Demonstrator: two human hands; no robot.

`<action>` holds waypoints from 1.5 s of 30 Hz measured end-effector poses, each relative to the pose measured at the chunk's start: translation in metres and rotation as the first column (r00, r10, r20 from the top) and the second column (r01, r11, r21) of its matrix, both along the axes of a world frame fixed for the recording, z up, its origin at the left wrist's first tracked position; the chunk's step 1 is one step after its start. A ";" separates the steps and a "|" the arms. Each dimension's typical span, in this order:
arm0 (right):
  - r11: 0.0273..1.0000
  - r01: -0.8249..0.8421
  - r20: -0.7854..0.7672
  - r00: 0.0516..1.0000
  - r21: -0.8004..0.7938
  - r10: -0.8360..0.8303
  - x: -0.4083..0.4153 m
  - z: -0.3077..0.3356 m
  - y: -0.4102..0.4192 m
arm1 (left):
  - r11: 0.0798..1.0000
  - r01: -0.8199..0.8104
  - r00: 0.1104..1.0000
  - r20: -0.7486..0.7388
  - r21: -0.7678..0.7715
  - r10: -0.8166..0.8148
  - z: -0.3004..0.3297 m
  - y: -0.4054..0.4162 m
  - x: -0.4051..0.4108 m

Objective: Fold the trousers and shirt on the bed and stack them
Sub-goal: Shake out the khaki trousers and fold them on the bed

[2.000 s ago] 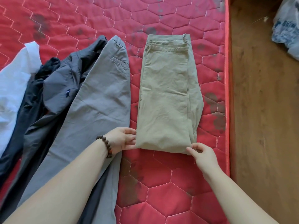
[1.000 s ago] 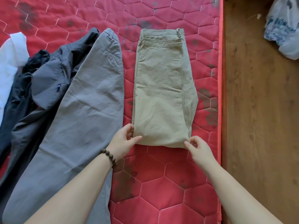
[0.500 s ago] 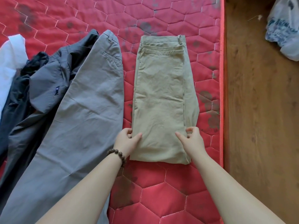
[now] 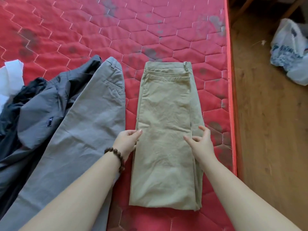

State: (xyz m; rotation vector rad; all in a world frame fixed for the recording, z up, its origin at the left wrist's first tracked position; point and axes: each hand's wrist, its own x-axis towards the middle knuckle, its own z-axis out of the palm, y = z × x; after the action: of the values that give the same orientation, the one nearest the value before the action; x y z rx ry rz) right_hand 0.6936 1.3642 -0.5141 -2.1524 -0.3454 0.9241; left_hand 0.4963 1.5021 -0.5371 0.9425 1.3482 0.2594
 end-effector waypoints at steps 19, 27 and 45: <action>0.994 -0.101 0.307 0.945 -0.048 0.111 0.095 -0.022 0.141 | 0.945 0.044 0.998 -0.049 0.323 -0.029 -0.016 0.120 0.090; 0.868 -0.481 0.779 0.496 -0.120 0.383 0.052 -0.024 0.144 | 0.157 0.589 0.800 -0.544 0.793 -0.253 -0.006 0.079 0.107; 0.634 -0.494 0.603 0.247 -0.595 0.759 0.098 -0.069 0.211 | 0.098 0.864 0.504 -0.852 0.495 -0.143 -0.057 0.143 0.149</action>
State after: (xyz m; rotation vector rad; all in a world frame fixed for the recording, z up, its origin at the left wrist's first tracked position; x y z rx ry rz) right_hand 0.7917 1.5748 -0.5832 -2.6371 -1.8239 0.2017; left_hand 0.6457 1.6452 -0.5941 2.7644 1.1929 0.0579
